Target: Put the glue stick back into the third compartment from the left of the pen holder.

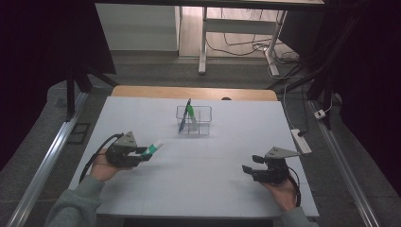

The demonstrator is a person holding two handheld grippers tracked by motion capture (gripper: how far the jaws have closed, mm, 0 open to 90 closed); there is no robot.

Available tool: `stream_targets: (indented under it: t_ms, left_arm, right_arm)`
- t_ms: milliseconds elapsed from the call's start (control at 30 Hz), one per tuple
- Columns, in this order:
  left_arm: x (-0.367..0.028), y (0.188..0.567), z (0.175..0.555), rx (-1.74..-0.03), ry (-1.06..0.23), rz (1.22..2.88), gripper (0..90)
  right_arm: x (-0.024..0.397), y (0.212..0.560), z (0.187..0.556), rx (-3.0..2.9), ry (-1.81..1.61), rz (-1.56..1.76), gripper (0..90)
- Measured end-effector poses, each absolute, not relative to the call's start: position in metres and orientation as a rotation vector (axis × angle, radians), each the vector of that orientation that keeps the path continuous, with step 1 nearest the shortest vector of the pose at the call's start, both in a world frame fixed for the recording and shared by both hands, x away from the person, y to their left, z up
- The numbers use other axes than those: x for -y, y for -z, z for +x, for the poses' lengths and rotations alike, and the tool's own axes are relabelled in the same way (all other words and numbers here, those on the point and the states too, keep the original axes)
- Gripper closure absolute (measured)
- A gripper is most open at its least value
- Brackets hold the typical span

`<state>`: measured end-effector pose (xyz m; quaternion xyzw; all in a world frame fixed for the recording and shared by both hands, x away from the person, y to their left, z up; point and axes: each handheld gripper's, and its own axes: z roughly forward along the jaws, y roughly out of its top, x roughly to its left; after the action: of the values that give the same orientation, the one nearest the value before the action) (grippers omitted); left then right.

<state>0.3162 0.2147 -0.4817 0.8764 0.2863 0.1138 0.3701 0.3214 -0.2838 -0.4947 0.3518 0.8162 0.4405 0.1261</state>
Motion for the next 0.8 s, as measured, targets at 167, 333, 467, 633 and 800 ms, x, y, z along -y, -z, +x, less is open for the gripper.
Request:
stream_targets:
  t_ms: [167,333,467,633,800]
  left_arm:
    - [-0.206,0.482,0.317,-0.727,-0.295,2.229,65.4]
    - [-0.197,0.482,0.319,-0.717,-0.292,2.196,65.4]
    - [-0.191,0.484,0.318,-0.706,-0.294,2.180,65.4]
    - [-0.190,0.484,0.316,-0.703,-0.301,2.144,65.4]
    - [-0.185,0.484,0.314,-0.678,-0.328,2.122,65.4]
  right_arm:
    - [0.284,0.494,0.322,-2.376,-1.287,1.028,34.2]
    - [0.285,0.494,0.322,-2.371,-1.285,1.031,33.7]
    - [0.284,0.495,0.322,-2.370,-1.285,1.032,33.4]
    - [0.283,0.494,0.322,-2.371,-1.281,1.026,33.4]
    - [0.279,0.495,0.323,-2.381,-1.280,1.019,33.2]
